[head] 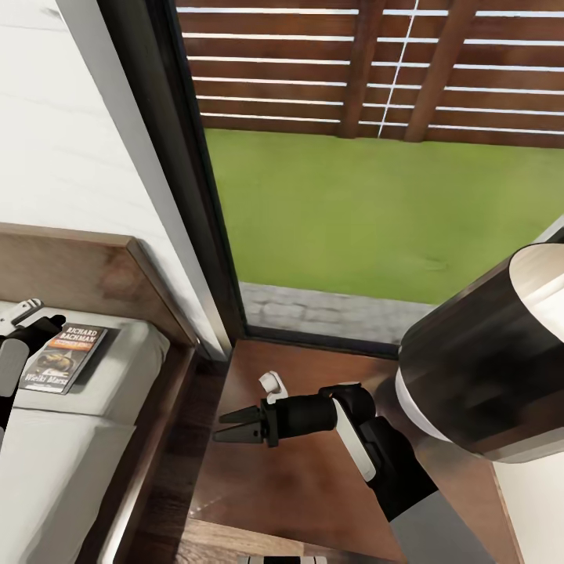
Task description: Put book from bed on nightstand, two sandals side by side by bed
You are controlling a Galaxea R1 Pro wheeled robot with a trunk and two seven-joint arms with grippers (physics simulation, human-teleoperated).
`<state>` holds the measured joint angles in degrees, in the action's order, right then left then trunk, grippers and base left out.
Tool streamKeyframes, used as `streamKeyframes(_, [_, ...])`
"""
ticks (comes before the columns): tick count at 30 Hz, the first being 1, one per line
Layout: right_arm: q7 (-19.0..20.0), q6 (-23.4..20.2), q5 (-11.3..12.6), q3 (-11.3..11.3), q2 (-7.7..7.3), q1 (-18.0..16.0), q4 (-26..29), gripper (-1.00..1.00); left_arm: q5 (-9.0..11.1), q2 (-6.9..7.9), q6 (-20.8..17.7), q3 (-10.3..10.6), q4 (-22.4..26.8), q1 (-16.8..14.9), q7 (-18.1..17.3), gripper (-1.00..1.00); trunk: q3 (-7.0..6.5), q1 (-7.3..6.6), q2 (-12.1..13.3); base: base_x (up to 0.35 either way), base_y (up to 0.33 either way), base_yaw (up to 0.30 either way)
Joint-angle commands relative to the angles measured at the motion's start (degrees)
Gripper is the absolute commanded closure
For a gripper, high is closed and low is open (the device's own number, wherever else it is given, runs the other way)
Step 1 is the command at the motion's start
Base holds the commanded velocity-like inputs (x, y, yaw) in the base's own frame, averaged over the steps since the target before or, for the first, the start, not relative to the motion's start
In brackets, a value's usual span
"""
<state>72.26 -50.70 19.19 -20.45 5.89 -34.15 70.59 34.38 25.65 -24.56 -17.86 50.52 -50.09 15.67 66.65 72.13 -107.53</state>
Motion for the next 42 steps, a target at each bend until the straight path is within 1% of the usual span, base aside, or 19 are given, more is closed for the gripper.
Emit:
streamKeyframes(1, [-0.01, -0.37, 0.24, -0.03, 0.0, -0.04, -0.01, -1.0, 0.61, 0.02, -0.22, 0.0, 0.1, -0.01, 0.41, -1.0, 0.04, 0.0, -0.02, 0.0, 0.0, 0.0])
streamKeyframes(5, [-0.01, -0.37, 0.25, -0.03, 0.0, -0.04, -0.02, -1.0, 0.61, 0.02, -0.22, 0.01, 0.1, -0.01, 0.41, -1.0, 0.06, 0.0, -0.02, 0.0, 0.0, 0.0])
streamKeyframes(13, [-0.01, -0.37, 0.24, -0.03, 0.0, -0.04, -0.02, -1.0, 0.61, 0.02, -0.22, -0.01, 0.11, -0.01, 0.41, -1.0, 0.55, 0.0, -0.02, 0.0, 0.0, 0.0])
streamKeyframes(36, [-0.01, -0.37, 0.23, -0.09, 0.0, -0.04, -0.02, -1.0, 0.43, 0.19, 0.22, -0.25, 0.02, -0.01, 0.47, -1.0, 0.59, 0.0, -0.02, 0.0, 0.0, 0.0])
streamKeyframes(38, [-0.01, -0.37, 0.23, -0.11, 0.0, -0.04, -0.02, -1.0, 0.43, 0.19, 0.22, -0.25, 0.02, -0.01, 0.49, -1.0, 0.95, 0.43, -0.82, 0.0, 0.0, 0.0])
streamKeyframes(42, [-0.01, -0.37, 0.23, -0.12, 0.0, -0.04, -0.02, -1.0, 0.38, 0.19, 0.22, -0.25, 0.02, -0.01, 0.5, -1.0, 0.95, 0.43, -0.82, 0.0, 0.0, 0.0])
